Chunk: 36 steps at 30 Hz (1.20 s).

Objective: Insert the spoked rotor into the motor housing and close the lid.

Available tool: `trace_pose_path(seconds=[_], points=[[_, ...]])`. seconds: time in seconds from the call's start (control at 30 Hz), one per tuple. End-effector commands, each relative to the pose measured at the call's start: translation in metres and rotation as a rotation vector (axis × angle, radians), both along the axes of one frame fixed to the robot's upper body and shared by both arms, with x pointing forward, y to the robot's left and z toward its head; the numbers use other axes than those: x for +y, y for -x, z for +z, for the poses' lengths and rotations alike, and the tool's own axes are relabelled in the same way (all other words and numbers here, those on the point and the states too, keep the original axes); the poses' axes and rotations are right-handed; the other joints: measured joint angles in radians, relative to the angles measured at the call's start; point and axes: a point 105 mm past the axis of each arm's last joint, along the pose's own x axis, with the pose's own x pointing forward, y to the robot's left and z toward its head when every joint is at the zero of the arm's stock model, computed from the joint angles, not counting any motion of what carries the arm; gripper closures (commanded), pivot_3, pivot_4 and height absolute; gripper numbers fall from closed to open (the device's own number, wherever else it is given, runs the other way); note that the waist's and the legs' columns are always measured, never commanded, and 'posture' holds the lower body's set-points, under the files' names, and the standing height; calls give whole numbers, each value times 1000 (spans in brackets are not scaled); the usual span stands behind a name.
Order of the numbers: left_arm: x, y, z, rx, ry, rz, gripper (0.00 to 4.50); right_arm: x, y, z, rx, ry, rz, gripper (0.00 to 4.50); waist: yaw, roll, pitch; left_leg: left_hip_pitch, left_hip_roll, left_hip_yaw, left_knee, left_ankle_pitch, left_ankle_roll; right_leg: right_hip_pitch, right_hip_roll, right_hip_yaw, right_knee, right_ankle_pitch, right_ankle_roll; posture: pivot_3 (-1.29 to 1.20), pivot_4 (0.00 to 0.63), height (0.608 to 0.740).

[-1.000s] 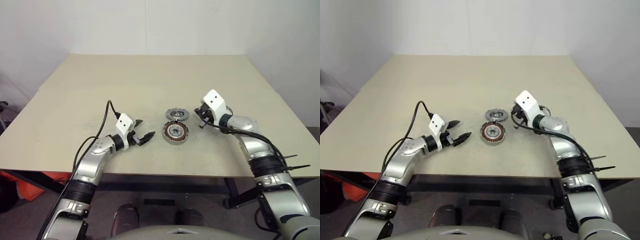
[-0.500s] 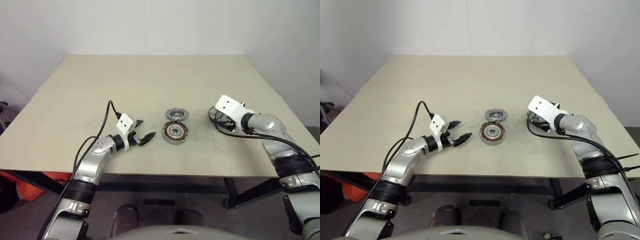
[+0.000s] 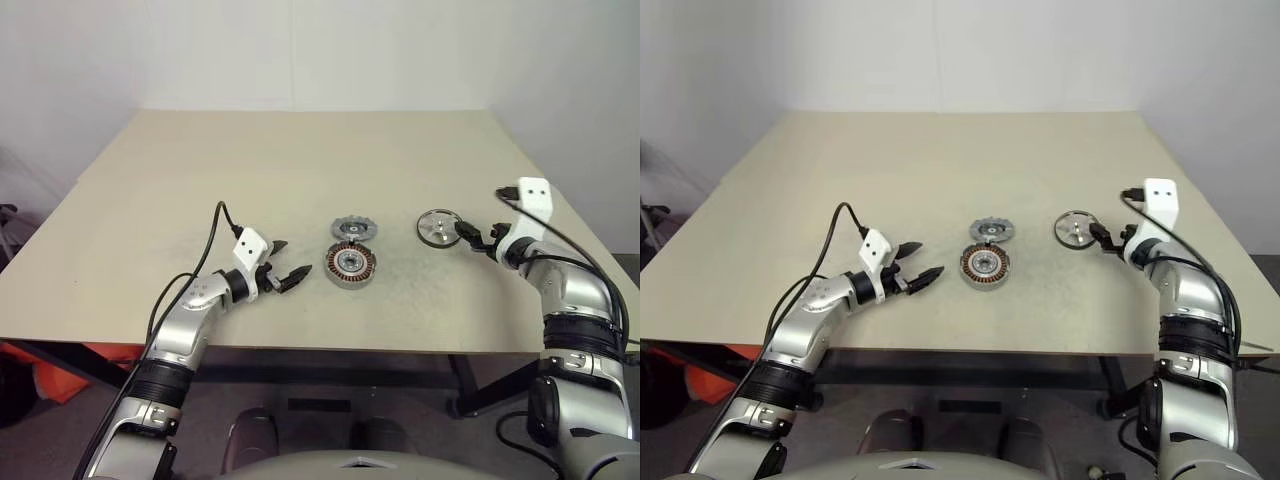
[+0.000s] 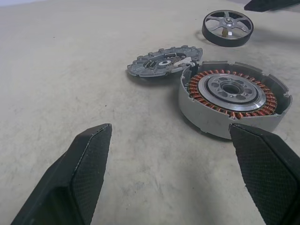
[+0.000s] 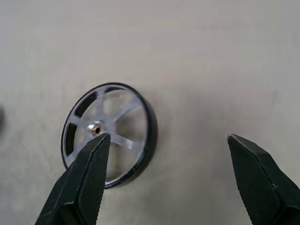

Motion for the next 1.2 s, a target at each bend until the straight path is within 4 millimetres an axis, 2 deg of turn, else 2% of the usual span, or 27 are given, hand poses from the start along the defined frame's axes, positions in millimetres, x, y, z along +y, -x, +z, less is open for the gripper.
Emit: trace_pose_path(seconds=[0.03, 0.27, 0.43, 0.6, 0.63, 0.7, 0.97, 1.13, 1.2], points=[[-1, -3, 9, -36, -4, -12, 246, 5, 1, 6, -22, -204, -31, 31, 0, 1, 0, 0, 0, 0, 0, 0, 0, 0, 0, 0, 0, 0, 0, 0, 0, 740], [0, -3, 7, -33, -10, -14, 246, 26, 2, 9, -51, -486, 5, 31, -3, 3, -1, 2, 1, 0, -1, 1, -2, 0, 0, 0, 0, 0, 0, 0, 0, 740], [0, -4, 7, -33, -15, -12, 246, 40, -5, 8, -61, -560, 17, 31, -3, 3, -1, 2, 0, 0, -1, 2, -4, 0, 0, 0, 0, 0, 0, 0, 0, 740], [2, -3, 7, -35, -16, -1, 246, 51, -13, 0, -49, -550, 16, 31, -3, 3, -2, 2, 0, 0, -3, 3, -4, -1, 0, 0, 0, 0, 0, 0, 0, 740], [3, -3, 7, -35, -17, 3, 246, 52, -15, -1, -48, -547, 10, 410, -3, 3, -2, 2, 0, 0, -3, 3, -4, -1, 0, 0, 0, 0, 0, 0, 0, 740], [5, -3, 7, -35, -17, 8, 246, 51, -17, -4, -44, -544, -11, 895, -4, 3, -2, 2, 0, 0, -3, 3, -4, -1, 0, 0, 0, 0, 0, 0, 0, 740], [5, -2, 5, -32, -18, 16, 246, 48, -20, 0, -58, -529, -22, 3721, -5, 3, -2, 1, 0, 0, -3, 3, -4, -1, 0, 0, 0, 0, 0, 0, 0, 740], [4, -3, 5, -31, -17, 15, 246, 48, -21, 0, -63, -553, -39, 4133, -4, 3, -2, 2, 0, 0, -3, 2, -4, 0, 0, 0, -1, 0, 0, 0, 0, 740], [4, -3, 5, -31, -18, 15, 246, 53, -22, 10, -94, -620, -17, 4133, -4, 3, -2, 2, 0, 0, -3, 2, -4, 0, 0, 0, -1, 0, 0, 0, 0, 740]])
